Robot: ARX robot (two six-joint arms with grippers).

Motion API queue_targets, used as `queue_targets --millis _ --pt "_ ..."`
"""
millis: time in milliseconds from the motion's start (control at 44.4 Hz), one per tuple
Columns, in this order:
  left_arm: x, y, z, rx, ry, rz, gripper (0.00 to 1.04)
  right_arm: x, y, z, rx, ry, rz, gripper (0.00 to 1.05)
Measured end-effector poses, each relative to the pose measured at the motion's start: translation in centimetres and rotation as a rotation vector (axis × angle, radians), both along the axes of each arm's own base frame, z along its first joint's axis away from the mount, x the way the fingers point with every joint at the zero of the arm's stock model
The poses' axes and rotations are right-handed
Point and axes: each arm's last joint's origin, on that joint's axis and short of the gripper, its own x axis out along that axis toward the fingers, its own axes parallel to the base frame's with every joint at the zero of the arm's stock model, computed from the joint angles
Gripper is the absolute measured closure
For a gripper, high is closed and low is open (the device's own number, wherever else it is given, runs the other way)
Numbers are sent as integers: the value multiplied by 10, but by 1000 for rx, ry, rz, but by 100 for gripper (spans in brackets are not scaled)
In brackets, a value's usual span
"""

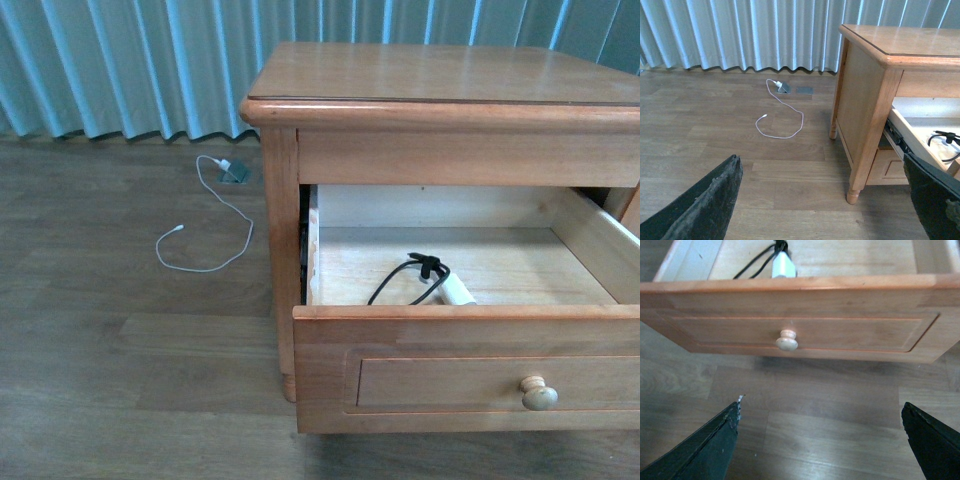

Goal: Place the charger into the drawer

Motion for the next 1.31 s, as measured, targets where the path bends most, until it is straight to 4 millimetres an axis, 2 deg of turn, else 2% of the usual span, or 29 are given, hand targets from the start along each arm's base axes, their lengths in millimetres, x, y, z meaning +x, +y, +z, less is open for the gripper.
queue_targets --millis 158,519,676,767,947,1127,1308 --pt "0 0 0 0 0 0 6 31 11 -11 0 98 24 8" --pt "0 0 0 0 0 0 6 92 31 -24 -5 140 59 8" --pt "0 0 0 0 0 0 6 118 37 -36 4 174 71 8" --pt "0 0 0 0 0 0 6 140 40 -44 0 183 70 8" --pt "0 0 0 0 0 0 6 182 49 -47 -8 120 58 8" --pt "0 0 0 0 0 0 6 227 65 -45 -28 26 60 8" --pt "0 0 0 0 0 0 6 260 77 -43 -37 -40 57 8"
